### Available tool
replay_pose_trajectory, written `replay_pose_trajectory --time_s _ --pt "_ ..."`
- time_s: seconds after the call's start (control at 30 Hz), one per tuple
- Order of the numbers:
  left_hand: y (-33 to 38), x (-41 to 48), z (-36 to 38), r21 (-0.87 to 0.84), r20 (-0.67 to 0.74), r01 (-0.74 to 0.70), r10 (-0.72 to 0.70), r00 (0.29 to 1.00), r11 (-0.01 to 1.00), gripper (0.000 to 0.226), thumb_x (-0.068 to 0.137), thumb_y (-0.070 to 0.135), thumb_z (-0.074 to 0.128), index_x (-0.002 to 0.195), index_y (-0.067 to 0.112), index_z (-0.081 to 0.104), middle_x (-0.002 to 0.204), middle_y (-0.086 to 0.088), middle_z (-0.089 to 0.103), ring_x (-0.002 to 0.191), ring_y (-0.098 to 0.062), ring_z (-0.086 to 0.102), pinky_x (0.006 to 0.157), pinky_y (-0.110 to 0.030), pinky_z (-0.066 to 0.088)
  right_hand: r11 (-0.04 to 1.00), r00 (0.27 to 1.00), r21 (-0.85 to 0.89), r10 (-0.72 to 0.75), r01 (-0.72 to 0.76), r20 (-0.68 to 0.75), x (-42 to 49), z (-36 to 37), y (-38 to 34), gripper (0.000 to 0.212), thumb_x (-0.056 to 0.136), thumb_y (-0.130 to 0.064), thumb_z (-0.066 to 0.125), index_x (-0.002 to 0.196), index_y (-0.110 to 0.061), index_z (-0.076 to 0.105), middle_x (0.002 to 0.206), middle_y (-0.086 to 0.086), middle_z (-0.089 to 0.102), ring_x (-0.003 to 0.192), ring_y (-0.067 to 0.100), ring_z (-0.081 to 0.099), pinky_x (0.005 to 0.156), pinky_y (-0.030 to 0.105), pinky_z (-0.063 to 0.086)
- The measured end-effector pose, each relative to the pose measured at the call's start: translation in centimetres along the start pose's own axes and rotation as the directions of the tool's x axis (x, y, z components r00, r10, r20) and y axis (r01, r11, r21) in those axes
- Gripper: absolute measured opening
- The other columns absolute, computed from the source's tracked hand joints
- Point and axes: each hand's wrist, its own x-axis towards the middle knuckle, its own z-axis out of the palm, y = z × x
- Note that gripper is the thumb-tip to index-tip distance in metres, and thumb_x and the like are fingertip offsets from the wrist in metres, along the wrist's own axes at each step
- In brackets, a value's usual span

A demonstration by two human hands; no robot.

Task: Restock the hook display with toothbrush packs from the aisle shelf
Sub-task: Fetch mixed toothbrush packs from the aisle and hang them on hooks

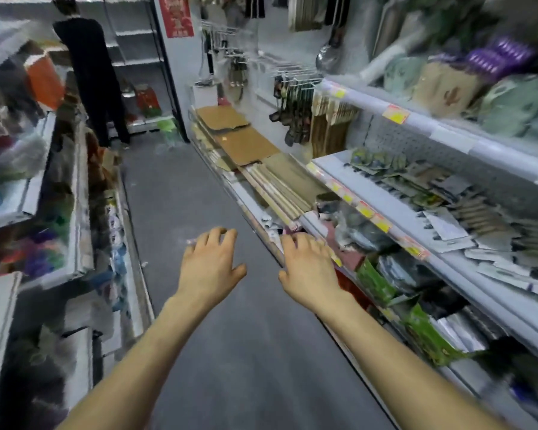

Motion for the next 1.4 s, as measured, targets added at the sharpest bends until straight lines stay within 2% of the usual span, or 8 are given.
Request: replay_pose_trajectory --time_s 0.17,0.33,0.57,0.73,0.93,1.07,1.2,1.4 --pt "-0.6 10.2 1.7 -0.025 0.019 -0.135 0.136 0.991 0.99 0.069 0.085 0.049 0.068 0.146 0.023 0.046 0.145 -0.003 0.05 0.13 -0.032 0.051 0.093 -0.049 0.05 0.987 0.988 0.04 0.155 -0.155 0.001 8.1 0.5 2.7 0.054 0.089 -0.033 0.064 0.137 -0.018 0.045 0.135 0.01 0.05 0.129 0.036 0.049 0.101 0.048 0.044" --pt "-0.7 20.2 4.3 -0.037 0.006 -0.211 0.212 0.977 0.977 0.068 0.09 0.052 0.063 0.149 0.025 0.042 0.153 -0.002 0.045 0.137 -0.029 0.046 0.099 -0.048 0.047 0.972 0.972 0.026 0.233 -0.233 -0.02 17.4 2.0 5.8 0.051 0.094 -0.033 0.059 0.139 -0.016 0.042 0.136 0.012 0.049 0.129 0.036 0.049 0.1 0.049 0.043" --pt "-1.1 34.2 7.2 -0.015 0.02 -0.298 0.298 0.954 0.954 0.067 0.093 0.051 0.064 0.149 0.024 0.041 0.148 -0.003 0.047 0.134 -0.031 0.047 0.096 -0.048 0.047 0.95 0.953 0.09 0.303 -0.3 -0.01 30.1 4.2 9.9 0.057 0.093 -0.036 0.063 0.142 -0.016 0.042 0.138 0.012 0.047 0.13 0.037 0.046 0.103 0.049 0.042" --pt "1.5 41.7 9.7 -0.109 0.025 -0.375 0.379 0.925 0.921 0.061 0.099 0.059 0.05 0.146 0.021 0.045 0.145 -0.005 0.049 0.13 -0.034 0.05 0.096 -0.051 0.05 0.903 0.909 0.107 0.417 -0.415 0.006 33.5 4.8 14.1 0.057 0.091 -0.032 0.061 0.142 -0.013 0.043 0.138 0.013 0.048 0.128 0.037 0.047 0.101 0.049 0.044" --pt "7.1 48.7 13.0 -0.195 0.069 -0.474 0.494 0.867 0.859 0.056 0.1 0.057 0.051 0.142 0.02 0.046 0.138 -0.006 0.052 0.129 -0.033 0.05 0.097 -0.052 0.049 0.81 0.816 0.115 0.579 -0.575 0.003 34.4 5.2 19.7 0.059 0.094 -0.03 0.06 0.148 -0.015 0.04 0.141 0.013 0.045 0.131 0.037 0.045 0.101 0.048 0.043" --pt "11.0 54.1 16.1 -0.253 0.117 -0.554 0.593 0.796 0.793 0.053 0.097 0.052 0.055 0.139 0.02 0.049 0.134 -0.007 0.053 0.126 -0.034 0.051 0.096 -0.051 0.049 0.705 0.712 0.112 0.7 -0.7 0.044 35.5 5.8 23.1 0.062 0.097 -0.031 0.059 0.152 -0.014 0.036 0.144 0.015 0.043 0.131 0.038 0.043 0.101 0.049 0.044" --pt "14.1 59.6 19.2 -0.303 0.119 -0.637 0.692 0.712 0.708 0.058 0.101 0.052 0.053 0.146 0.016 0.045 0.143 -0.01 0.048 0.132 -0.035 0.045 0.1 -0.051 0.046 0.61 0.614 0.1 0.789 -0.786 0.011 37.1 6.4 25.4 0.063 0.099 -0.032 0.059 0.154 -0.012 0.034 0.146 0.016 0.043 0.133 0.037 0.043 0.102 0.049 0.045" --pt "17.2 64.2 22.8 -0.318 0.093 -0.67 0.726 0.682 0.67 0.066 0.101 0.057 0.051 0.153 0.017 0.041 0.154 -0.007 0.043 0.142 -0.033 0.038 0.11 -0.053 0.04 0.48 0.484 0.152 0.875 -0.864 -0.014 38.9 7.8 26.7 0.062 0.101 -0.032 0.059 0.154 -0.014 0.034 0.15 0.014 0.041 0.136 0.035 0.042 0.105 0.05 0.046"
